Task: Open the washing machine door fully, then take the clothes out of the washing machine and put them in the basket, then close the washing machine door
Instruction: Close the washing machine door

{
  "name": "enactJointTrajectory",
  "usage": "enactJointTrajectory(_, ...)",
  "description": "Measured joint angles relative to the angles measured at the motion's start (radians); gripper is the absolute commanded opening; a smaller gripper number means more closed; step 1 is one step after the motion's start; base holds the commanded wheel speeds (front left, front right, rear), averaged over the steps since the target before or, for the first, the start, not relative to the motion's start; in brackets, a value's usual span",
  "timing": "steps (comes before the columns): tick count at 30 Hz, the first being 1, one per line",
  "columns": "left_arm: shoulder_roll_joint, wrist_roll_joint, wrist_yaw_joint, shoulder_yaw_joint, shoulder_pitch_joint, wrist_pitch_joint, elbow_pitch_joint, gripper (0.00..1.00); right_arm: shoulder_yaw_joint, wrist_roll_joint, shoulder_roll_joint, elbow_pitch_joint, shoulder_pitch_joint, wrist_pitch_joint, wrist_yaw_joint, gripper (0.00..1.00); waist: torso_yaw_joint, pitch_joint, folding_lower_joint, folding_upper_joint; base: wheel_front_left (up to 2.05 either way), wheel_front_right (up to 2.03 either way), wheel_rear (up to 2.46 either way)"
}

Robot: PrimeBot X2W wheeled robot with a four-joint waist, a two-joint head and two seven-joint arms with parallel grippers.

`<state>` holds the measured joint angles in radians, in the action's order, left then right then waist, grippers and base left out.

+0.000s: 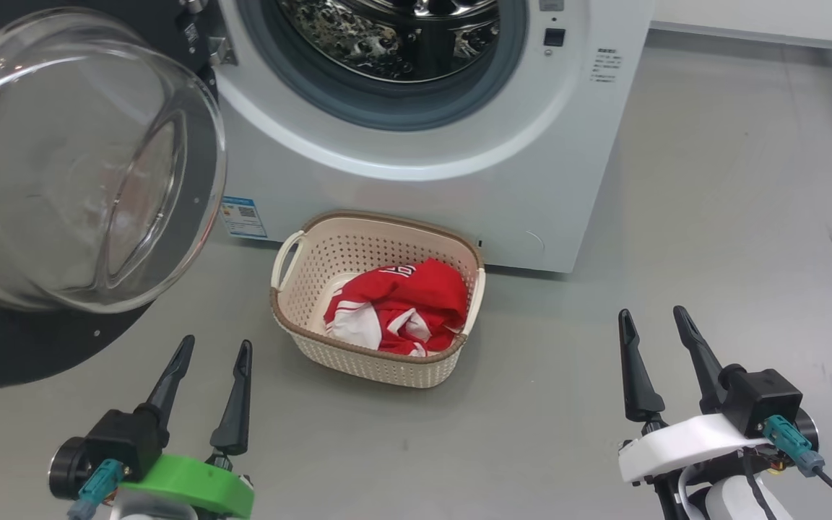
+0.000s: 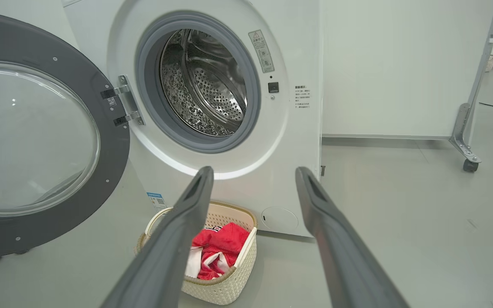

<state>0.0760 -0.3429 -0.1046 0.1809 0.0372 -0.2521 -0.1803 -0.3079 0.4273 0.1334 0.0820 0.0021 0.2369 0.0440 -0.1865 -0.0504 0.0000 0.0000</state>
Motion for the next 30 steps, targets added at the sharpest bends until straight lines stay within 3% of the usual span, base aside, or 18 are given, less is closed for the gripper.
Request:
enactJointTrajectory(22,-0.007,0.0,0.022,-0.031,-0.001,0.0,0.027,1.0,-0.033,-0.006,-0.001,-0.001,-0.032,-0.016,-0.026,1.0,-0.299,-0.018,0.0,0.0,0.0,0.0,0.0)
enactJointTrajectory(30,-0.007,0.0,0.039,-0.082,-0.003,0.0,0.06,1.0,-0.065,-0.006,-0.012,0.017,-0.066,-0.022,-0.043,1.0,-0.359,-0.02,0.0,0.0,0.0,0.0,0.0)
